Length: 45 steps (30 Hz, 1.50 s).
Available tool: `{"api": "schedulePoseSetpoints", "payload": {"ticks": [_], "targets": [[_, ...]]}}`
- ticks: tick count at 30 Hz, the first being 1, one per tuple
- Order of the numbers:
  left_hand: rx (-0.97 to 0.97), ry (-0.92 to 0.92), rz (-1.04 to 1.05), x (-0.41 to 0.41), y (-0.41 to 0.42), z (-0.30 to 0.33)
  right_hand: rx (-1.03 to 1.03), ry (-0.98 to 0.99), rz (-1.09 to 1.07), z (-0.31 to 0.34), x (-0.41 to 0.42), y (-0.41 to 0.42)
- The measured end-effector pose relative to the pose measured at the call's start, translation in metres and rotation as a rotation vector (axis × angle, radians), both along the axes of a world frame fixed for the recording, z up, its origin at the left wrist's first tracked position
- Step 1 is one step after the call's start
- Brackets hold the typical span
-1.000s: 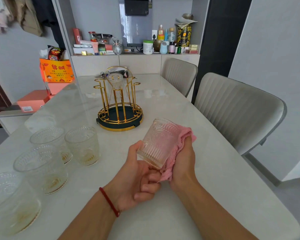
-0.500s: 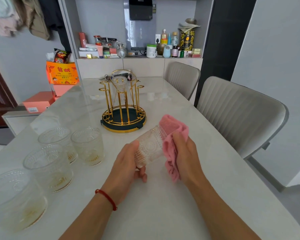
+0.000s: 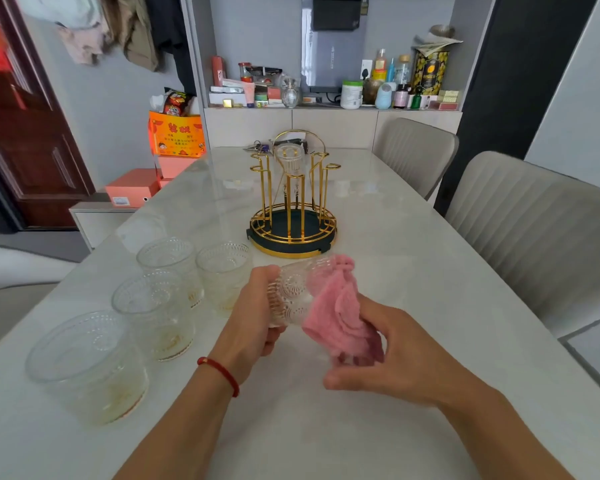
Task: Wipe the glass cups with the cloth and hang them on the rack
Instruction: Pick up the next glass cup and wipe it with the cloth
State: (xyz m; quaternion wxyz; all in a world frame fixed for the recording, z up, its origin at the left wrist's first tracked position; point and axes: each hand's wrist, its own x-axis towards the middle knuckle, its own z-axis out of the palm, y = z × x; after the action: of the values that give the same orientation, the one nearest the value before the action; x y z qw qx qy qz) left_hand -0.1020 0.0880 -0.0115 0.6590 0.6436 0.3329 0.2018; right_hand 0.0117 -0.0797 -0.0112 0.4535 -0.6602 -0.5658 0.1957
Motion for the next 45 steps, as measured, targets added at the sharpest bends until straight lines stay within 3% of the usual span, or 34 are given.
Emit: {"api": "schedulePoseSetpoints", "payload": {"ticks": [7,11,15,19,26,29,31,35,37,38,40,45], "targets": [[0.171,0.096,-0.111,-0.001,0.000,-0.001,-0.238,-0.291,-0.016,-0.023,-0.006,0.010],[0.174,0.063,-0.106,0.002,-0.004,-0.004,-0.109,-0.307,0.034,-0.027,-0.014,0.019],[0.168,-0.010,-0.024,0.005,-0.009,-0.005,-0.017,0.070,0.006,-0.015,-0.025,0.014],[0.259,-0.073,-0.030,0.006,-0.003,-0.009,-0.110,0.312,-0.044,-0.014,-0.031,0.015],[0.782,-0.237,-0.030,0.001,0.002,-0.016,-0.164,0.971,-0.054,-0.008,-0.030,0.013],[0.860,-0.275,-0.043,0.000,0.008,-0.018,-0.163,1.119,0.010,-0.008,-0.027,0.014],[0.745,-0.253,-0.081,0.000,0.006,-0.015,-0.151,0.966,-0.036,-0.011,-0.025,0.015],[0.093,-0.020,-0.256,-0.002,0.008,-0.004,-0.126,0.153,-0.127,-0.011,-0.029,0.010],[-0.037,0.095,-0.228,-0.001,0.009,-0.003,-0.139,-0.092,-0.096,-0.016,-0.029,0.010],[-0.025,0.136,-0.154,0.001,0.006,-0.003,-0.143,-0.109,-0.082,-0.019,-0.030,0.011],[0.066,0.116,-0.022,0.005,-0.002,-0.005,-0.117,0.001,-0.094,-0.023,-0.035,0.016],[0.461,-0.204,0.095,0.011,-0.004,-0.020,-0.200,0.689,-0.253,-0.017,-0.038,0.017]]}}
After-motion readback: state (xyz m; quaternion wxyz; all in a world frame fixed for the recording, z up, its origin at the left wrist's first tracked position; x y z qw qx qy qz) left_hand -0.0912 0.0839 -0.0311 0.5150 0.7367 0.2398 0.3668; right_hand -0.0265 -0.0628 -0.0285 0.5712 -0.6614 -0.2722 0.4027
